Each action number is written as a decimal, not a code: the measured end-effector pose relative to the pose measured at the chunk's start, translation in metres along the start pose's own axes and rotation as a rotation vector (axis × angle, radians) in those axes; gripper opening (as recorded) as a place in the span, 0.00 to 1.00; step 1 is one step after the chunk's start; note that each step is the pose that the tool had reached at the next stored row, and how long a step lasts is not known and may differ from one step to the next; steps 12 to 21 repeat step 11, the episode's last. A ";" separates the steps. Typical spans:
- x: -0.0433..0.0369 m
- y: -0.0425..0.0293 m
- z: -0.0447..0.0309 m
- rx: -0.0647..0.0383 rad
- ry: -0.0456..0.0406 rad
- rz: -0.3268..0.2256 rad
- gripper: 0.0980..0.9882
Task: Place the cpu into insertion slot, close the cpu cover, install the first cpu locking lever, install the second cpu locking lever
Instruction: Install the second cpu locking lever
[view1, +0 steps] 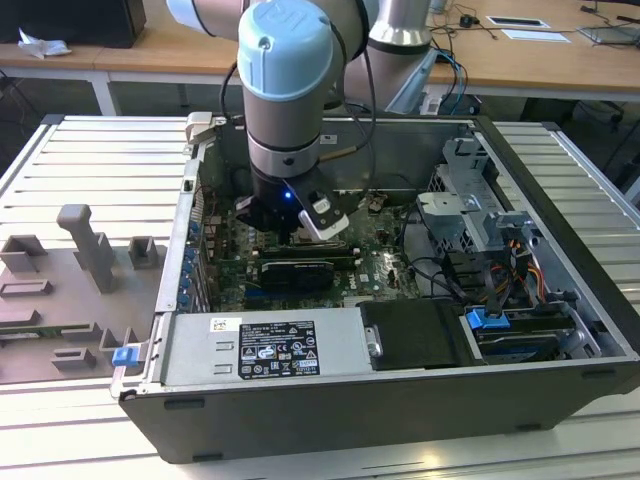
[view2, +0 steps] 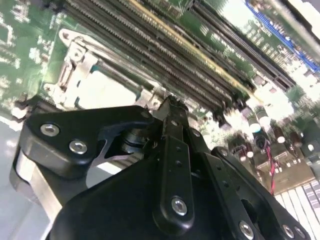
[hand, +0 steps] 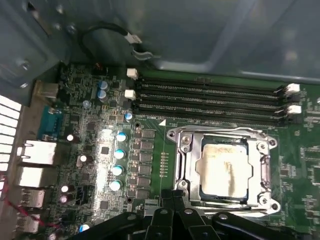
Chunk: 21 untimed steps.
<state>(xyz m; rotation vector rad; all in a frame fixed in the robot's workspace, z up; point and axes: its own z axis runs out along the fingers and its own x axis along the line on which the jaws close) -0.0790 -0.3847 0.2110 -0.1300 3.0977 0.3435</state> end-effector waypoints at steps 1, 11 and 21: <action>-0.0001 0.0007 -0.0031 -0.002 -0.0002 0.000 0.01; -0.0009 0.0063 -0.0281 -0.005 -0.0005 0.000 0.01; -0.0009 0.0063 -0.0281 -0.005 -0.0005 0.000 0.01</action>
